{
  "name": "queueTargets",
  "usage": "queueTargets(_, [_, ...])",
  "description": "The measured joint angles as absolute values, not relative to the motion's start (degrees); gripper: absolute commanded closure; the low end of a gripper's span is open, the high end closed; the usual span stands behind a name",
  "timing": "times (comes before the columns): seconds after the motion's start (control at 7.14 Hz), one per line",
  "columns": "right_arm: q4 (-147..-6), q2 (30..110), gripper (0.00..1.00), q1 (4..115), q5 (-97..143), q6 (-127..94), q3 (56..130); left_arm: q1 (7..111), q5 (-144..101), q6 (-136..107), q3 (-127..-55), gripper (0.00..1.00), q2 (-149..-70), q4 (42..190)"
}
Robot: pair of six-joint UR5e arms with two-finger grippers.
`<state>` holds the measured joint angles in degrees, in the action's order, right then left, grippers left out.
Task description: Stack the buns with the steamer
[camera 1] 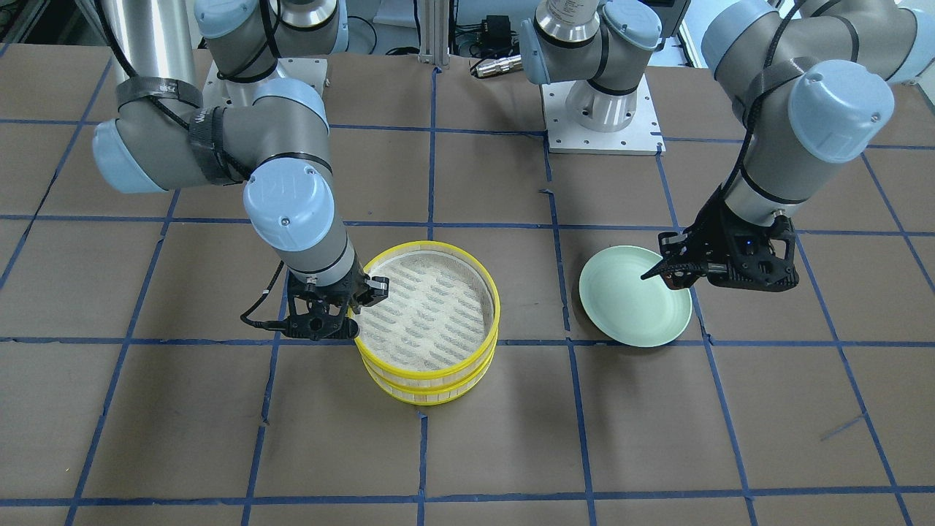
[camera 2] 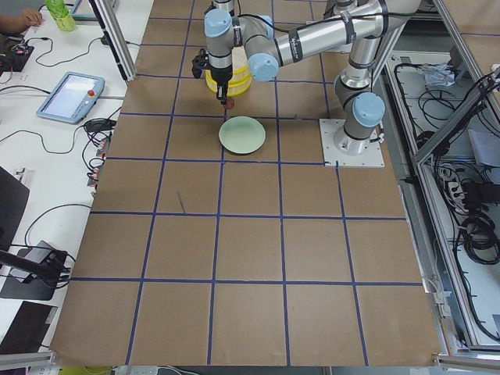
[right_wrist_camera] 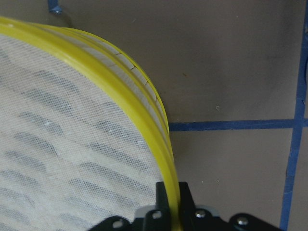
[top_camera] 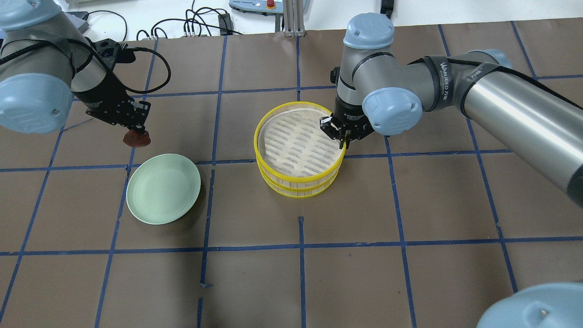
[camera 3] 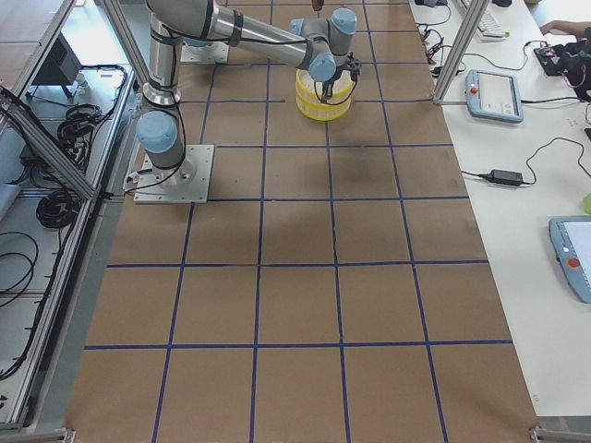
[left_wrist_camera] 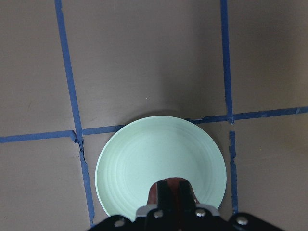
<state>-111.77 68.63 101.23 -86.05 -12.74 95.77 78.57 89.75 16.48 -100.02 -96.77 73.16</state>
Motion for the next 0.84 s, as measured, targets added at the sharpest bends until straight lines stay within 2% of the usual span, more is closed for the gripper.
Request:
queueTargets(0.14, [-111.78, 68.64, 0.48, 101.27, -86.04, -12.76, 95.79, 78.57, 89.74, 16.51, -100.02, 0.98, -96.77, 73.14])
queueTargets(0.28, [-111.79, 68.64, 0.01, 101.34, -86.06, -12.80, 95.78, 78.57, 89.74, 16.52, -100.02, 0.98, -96.74, 73.13])
queueTargets(0.56, [-111.60, 68.80, 0.00, 101.39, -86.11, -12.79, 95.51, 78.63, 89.72, 16.51, -100.02, 0.98, -96.70, 73.10])
queueTargets(0.84, [-107.26, 70.74, 0.00, 100.29, -86.06, -12.24, 91.80, 79.82, 88.21, 14.28, -100.05, 0.98, -96.69, 73.03])
